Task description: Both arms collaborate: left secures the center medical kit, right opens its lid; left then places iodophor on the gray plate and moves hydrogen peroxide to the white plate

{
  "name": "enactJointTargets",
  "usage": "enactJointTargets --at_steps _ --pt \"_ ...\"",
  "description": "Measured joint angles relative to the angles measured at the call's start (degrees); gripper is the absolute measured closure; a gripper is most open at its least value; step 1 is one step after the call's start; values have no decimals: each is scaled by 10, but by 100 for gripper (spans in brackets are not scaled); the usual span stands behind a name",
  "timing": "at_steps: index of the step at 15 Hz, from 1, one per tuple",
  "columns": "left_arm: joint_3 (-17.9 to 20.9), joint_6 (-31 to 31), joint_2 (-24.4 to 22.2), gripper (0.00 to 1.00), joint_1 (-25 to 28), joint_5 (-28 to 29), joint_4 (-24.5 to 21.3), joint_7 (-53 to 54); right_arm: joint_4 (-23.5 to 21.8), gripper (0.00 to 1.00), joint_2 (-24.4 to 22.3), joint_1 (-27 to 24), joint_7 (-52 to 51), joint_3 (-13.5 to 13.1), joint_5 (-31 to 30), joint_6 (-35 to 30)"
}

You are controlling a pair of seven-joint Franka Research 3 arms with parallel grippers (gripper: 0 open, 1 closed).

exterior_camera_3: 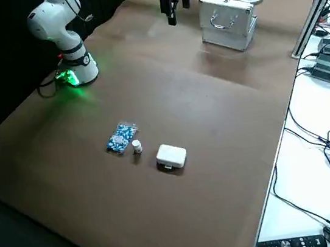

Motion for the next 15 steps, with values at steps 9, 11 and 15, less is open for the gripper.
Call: enactJointTargets --at_steps 9,11,15 --pt "3 0 1 45 1 3 1 8 0 1 0 16 0 3 0 2" --pt "3 0 1 47 1 3 1 12 0 1 0 21 0 3 0 2" --pt "3 0 1 48 1 3 1 15 0 1 0 22 0 2 0 2"
